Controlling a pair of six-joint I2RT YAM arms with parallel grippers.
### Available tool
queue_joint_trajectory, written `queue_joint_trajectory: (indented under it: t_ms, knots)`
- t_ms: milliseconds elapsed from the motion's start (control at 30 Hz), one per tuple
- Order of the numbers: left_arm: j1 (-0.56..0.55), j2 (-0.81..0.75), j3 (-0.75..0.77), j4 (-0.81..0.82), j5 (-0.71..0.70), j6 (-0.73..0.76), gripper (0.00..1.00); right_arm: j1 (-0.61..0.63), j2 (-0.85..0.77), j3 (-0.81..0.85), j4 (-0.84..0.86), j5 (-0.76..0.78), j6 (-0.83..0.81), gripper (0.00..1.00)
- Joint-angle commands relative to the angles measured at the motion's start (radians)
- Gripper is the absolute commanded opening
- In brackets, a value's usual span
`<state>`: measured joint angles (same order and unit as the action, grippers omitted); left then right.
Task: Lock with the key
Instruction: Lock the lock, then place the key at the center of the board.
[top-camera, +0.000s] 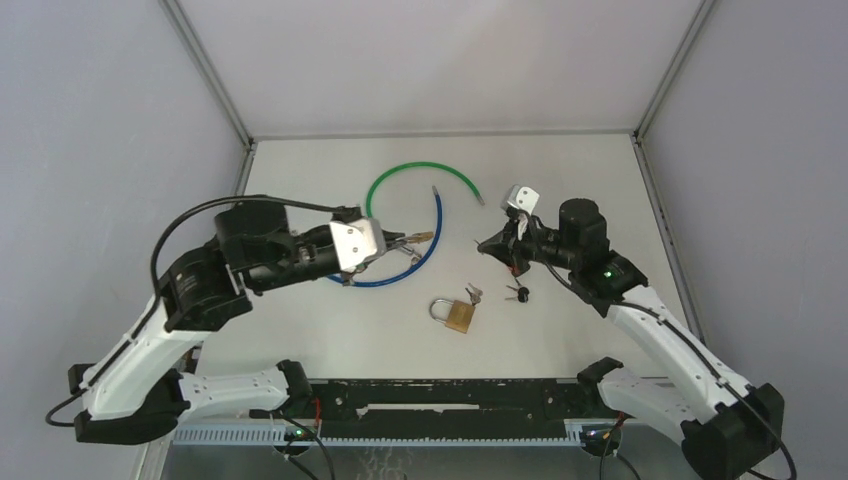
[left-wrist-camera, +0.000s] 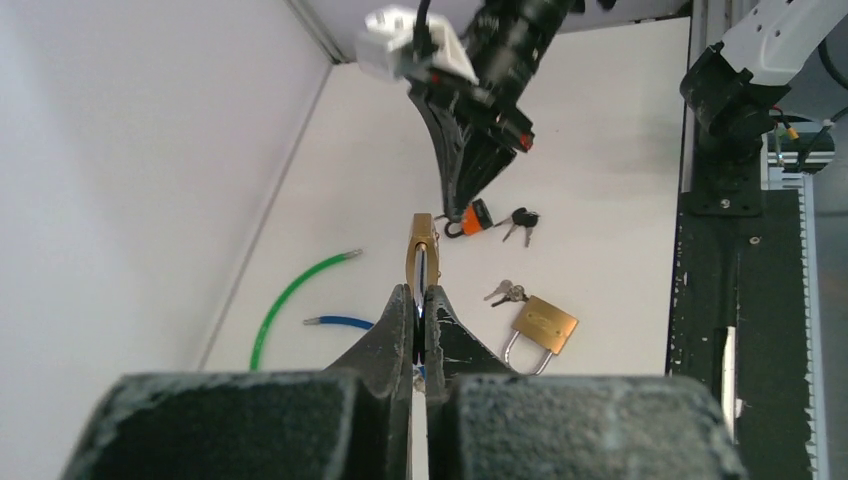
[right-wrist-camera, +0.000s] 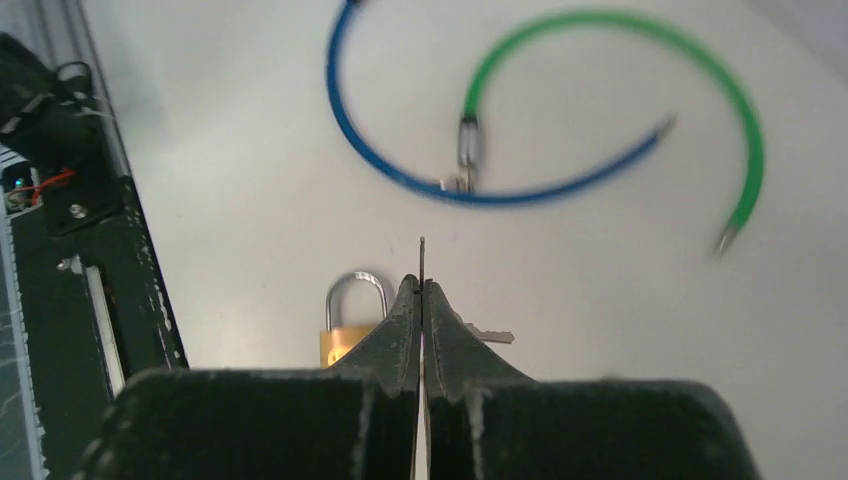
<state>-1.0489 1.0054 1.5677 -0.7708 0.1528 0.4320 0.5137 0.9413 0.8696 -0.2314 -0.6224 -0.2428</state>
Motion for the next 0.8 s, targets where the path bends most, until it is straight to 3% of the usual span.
queue_joint_trajectory:
  t_ms: [0, 167, 233, 500, 667, 767]
  knots:
    - [0.004, -0.096, -0.018, 0.029, -0.030, 0.034, 0.00, -0.095, 0.009, -0.082, 0.175, 0.066, 0.180, 0.00]
    - [0.006, -0.163, -0.165, 0.086, -0.040, -0.073, 0.00, -0.368, 0.266, -0.003, 0.052, 0.179, 0.463, 0.00]
    - [0.006, -0.177, -0.204, 0.105, -0.047, -0.104, 0.00, -0.451, 0.359, 0.040, -0.020, 0.237, 0.506, 0.00]
    - [0.005, -0.210, -0.296, 0.131, -0.027, -0.200, 0.00, -0.532, 0.595, 0.189, -0.169, 0.477, 0.442, 0.00]
    - [0.005, -0.228, -0.323, 0.145, -0.018, -0.213, 0.00, -0.575, 0.710, 0.246, -0.272, 0.484, 0.408, 0.01]
    - [0.006, -0.228, -0.325, 0.152, -0.013, -0.214, 0.00, -0.577, 0.730, 0.257, -0.311, 0.474, 0.390, 0.10]
